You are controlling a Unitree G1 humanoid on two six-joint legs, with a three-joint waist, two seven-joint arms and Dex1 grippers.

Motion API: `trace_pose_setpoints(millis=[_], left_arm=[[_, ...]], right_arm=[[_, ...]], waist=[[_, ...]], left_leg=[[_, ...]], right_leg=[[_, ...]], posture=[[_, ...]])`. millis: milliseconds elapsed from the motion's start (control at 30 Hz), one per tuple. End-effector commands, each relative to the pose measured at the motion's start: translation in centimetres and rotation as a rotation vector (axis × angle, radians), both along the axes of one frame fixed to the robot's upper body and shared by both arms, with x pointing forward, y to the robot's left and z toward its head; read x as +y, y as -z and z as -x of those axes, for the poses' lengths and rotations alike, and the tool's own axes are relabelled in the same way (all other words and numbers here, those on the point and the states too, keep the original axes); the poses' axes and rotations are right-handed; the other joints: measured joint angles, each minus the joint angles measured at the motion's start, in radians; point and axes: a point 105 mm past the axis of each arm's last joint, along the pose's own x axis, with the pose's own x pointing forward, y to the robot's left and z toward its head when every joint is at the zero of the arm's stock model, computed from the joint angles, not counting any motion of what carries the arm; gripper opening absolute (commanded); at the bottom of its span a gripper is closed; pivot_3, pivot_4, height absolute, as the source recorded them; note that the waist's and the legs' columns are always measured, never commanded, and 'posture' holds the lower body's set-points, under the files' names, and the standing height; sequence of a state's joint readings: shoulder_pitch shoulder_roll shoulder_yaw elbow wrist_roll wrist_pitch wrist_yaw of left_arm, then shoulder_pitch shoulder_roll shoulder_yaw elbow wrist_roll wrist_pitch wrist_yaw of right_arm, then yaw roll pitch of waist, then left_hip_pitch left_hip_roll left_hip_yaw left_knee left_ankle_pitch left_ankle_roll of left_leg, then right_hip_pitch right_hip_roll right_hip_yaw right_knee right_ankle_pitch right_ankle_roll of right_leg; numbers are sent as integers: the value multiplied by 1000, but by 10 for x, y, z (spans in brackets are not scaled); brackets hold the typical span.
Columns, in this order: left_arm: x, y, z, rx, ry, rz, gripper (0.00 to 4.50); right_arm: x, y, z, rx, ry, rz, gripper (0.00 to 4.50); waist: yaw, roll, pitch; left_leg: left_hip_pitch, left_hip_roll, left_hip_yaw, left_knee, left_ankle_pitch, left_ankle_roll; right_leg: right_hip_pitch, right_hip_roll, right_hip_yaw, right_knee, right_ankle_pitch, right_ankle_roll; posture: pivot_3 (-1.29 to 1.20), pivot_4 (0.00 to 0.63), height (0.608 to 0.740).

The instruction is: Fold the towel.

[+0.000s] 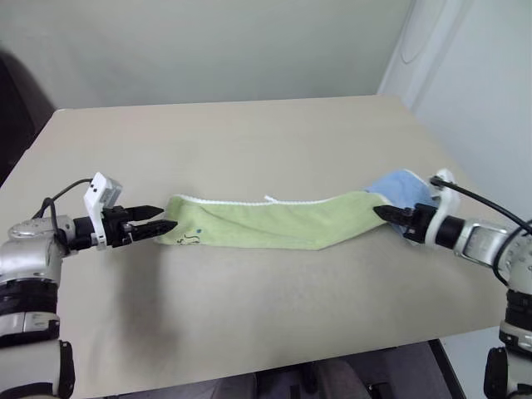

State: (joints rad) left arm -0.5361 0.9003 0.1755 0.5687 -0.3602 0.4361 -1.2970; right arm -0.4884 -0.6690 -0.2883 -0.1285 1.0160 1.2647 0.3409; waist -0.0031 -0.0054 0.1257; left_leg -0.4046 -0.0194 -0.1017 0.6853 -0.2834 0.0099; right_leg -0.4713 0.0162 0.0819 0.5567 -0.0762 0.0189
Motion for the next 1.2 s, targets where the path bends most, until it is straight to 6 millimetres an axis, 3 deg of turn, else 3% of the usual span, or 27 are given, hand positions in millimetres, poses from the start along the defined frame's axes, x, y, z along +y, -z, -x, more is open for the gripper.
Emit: trace_pose_setpoints(millis=[33, 367, 567, 733, 867, 1000, 1100, 1200], left_arm=[[-1, -10, -4, -44, 3, -11, 3665], [-4, -10, -5, -55, 1, 7, 3665], [-5, -9, -1, -56, -3, 18, 3665], [-4, -8, 5, -50, -3, 22, 3665], [-4, -7, 7, -44, -4, 22, 3665], [-6, -7, 6, -43, 0, 23, 3665], [-6, -8, 7, -45, 0, 26, 3665], [-2, -13, 9, -48, -16, 60, 3665]], right_arm=[[28, -16, -2, -88, -130, 87, 24], [103, -18, -18, -145, -417, 189, 24], [144, 10, -20, -113, -538, 224, 24], [152, 34, -27, -73, -543, 251, 24], [151, 31, -28, -72, -546, 222, 993], [147, 21, -25, -92, -547, 186, 2370], [143, 2, -17, -150, -557, 142, 3372], [134, -16, -11, -198, -552, 92, 3372]], waist=[[-1, 0, 0], [-2, 0, 0], [-2, 0, 0], [-1, -2, -1], [-2, -1, -1], [-2, -1, -1], [-1, -1, -1], [-2, -1, -1]], left_leg=[[0, 0, 0, 0, 0, 0], [0, 0, 0, -1, 1, 1], [0, 0, 0, -2, 1, 0], [1, -1, 0, -2, 2, 0], [0, -1, 0, -2, 2, -1], [0, -1, 0, -3, 2, -2], [0, -1, 0, -3, 2, -3], [0, -1, 0, -3, 2, -3]], right_leg=[[0, 0, 0, 0, 0, 0], [-1, 0, 0, 0, 3, -4], [-1, 0, 0, -1, 6, -11], [-2, -1, 0, 0, 5, -15], [-3, -1, 0, 0, 6, -16], [-3, -1, -1, 0, 7, -17], [-3, -1, -1, 0, 7, -17], [-3, -1, -1, 0, 6, -17]], posture=[[0, 150, 740], [0, 150, 740], [0, 150, 740], [0, 150, 740], [0, 150, 740], [0, 150, 740], [0, 150, 740], [0, 150, 740]])
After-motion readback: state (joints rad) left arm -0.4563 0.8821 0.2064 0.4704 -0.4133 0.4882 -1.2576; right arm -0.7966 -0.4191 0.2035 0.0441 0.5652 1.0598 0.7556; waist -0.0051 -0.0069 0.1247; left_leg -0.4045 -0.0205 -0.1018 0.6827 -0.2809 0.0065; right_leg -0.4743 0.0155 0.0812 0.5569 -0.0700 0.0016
